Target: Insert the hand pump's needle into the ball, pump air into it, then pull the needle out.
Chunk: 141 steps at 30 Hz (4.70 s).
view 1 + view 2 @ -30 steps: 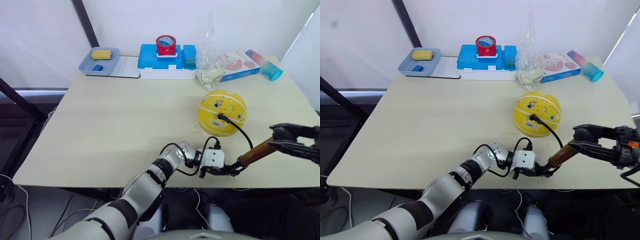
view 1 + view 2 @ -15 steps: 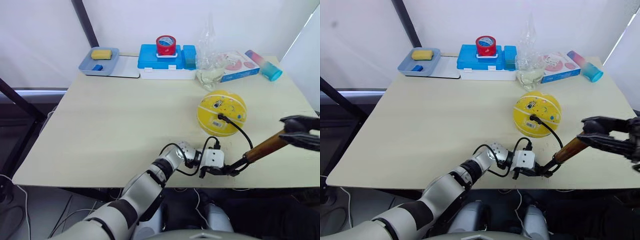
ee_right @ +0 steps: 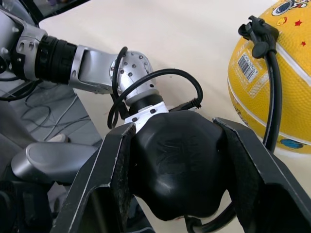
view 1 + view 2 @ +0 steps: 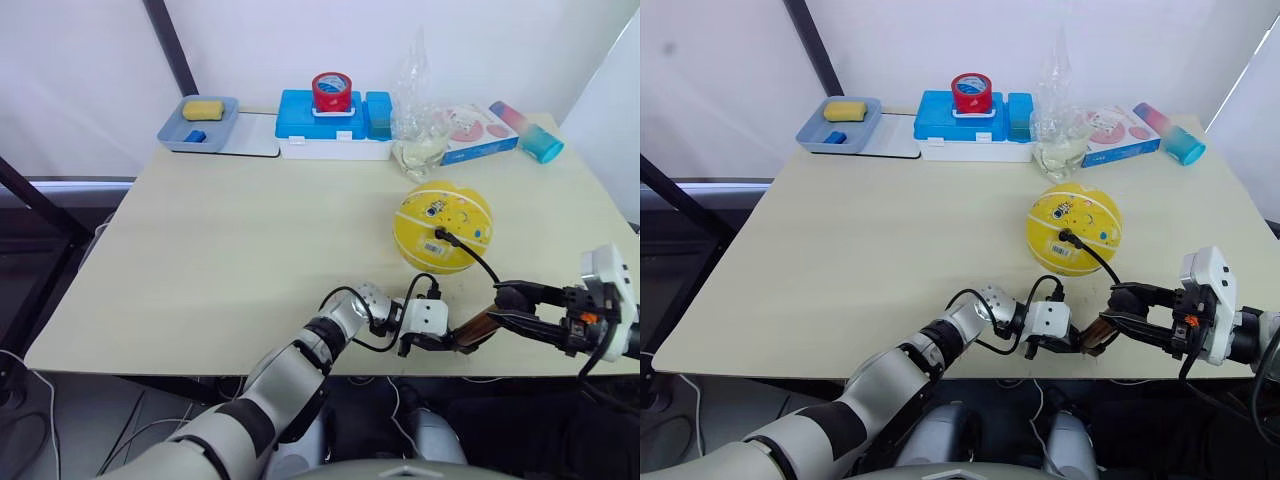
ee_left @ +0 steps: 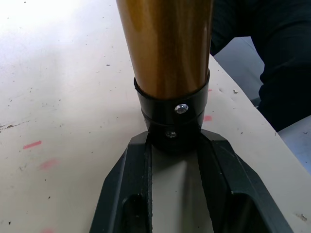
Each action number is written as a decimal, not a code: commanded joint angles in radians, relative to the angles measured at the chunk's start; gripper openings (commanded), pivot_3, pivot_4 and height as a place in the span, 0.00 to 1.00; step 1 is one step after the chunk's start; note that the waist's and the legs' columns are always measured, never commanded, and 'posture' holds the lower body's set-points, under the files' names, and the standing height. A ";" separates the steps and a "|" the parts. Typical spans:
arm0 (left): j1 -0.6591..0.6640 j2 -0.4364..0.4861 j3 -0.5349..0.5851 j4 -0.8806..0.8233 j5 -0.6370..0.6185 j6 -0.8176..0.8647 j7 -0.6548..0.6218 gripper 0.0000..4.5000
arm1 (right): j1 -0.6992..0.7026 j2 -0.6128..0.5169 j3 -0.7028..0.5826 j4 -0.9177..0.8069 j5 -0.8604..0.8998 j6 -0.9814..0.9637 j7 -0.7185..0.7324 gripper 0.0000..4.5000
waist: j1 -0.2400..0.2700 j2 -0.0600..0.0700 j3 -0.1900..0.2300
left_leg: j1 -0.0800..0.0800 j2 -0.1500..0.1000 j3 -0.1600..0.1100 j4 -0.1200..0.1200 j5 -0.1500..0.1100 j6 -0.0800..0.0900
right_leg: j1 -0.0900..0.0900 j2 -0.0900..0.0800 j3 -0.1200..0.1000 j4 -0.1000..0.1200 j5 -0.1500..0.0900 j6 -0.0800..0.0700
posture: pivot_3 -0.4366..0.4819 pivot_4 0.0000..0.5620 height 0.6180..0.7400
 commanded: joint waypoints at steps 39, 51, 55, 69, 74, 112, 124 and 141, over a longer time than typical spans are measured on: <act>-0.043 -0.020 0.111 -0.063 -0.129 0.074 -0.181 0.00 | -0.041 -0.052 -0.089 0.034 -0.007 0.052 0.009 0.44 | -0.001 0.004 0.003 | 0.000 0.000 0.001 0.000 0.000 0.000 | -0.001 0.000 0.001 0.000 0.000 0.000 | 0.48 0.27 0.91; 0.033 0.155 0.221 -0.481 -0.373 0.286 -0.459 0.78 | -0.048 -0.014 -0.075 0.041 -0.029 0.015 -0.007 0.44 | -0.003 0.007 0.004 | 0.000 0.000 0.001 0.000 0.000 0.000 | -0.001 0.000 0.001 0.001 0.000 0.000 | 0.48 0.27 0.91; 0.079 0.248 0.235 -0.630 -0.445 0.369 -0.524 1.00 | -0.065 -0.021 -0.077 0.049 -0.034 0.004 -0.002 0.44 | -0.004 0.009 0.005 | 0.000 0.000 0.001 0.000 0.001 0.000 | -0.001 0.000 0.001 0.001 0.000 0.000 | 0.48 0.27 0.91; 0.248 0.558 0.277 -1.005 -0.617 0.560 -0.583 1.00 | -0.111 -0.129 -0.145 0.093 -0.073 -0.023 0.081 0.44 | -0.003 0.015 0.010 | 0.000 -0.001 0.001 0.000 0.004 -0.006 | 0.000 0.001 0.002 0.001 0.000 0.000 | 0.48 0.27 0.91; 0.289 0.595 0.281 -1.066 -0.642 0.580 -0.549 1.00 | -0.124 -0.240 -0.100 0.141 -0.227 -0.139 0.164 0.44 | -0.002 0.018 0.011 | 0.000 -0.002 0.001 0.000 0.004 -0.007 | -0.001 0.001 0.002 0.001 0.000 0.000 | 0.48 0.27 0.91; 0.316 0.650 0.316 -1.237 -0.688 0.689 -0.355 1.00 | -0.513 -0.189 0.576 0.687 -0.886 -1.147 0.203 0.99 | -0.026 0.019 0.014 | 0.003 -0.006 0.004 -0.002 0.010 -0.016 | 0.001 0.004 0.005 0.002 0.000 0.000 | 0.48 0.27 0.91; 0.196 0.544 0.309 -1.100 -0.656 0.657 -0.255 1.00 | 0.035 0.009 0.097 0.206 -0.483 -0.807 -0.018 0.99 | -0.014 0.018 0.014 | 0.005 -0.006 0.001 -0.004 0.010 -0.017 | 0.004 0.004 0.005 0.002 0.000 0.000 | 0.48 0.27 0.91; -0.177 0.262 0.290 -0.589 -0.505 0.479 -0.098 1.00 | 0.458 0.380 -0.161 -0.098 -0.186 -0.680 -0.138 0.99 | 0.003 0.017 0.015 | 0.003 -0.007 -0.004 -0.004 0.007 -0.010 | 0.004 0.008 0.005 0.002 -0.001 0.000 | 0.48 0.27 0.91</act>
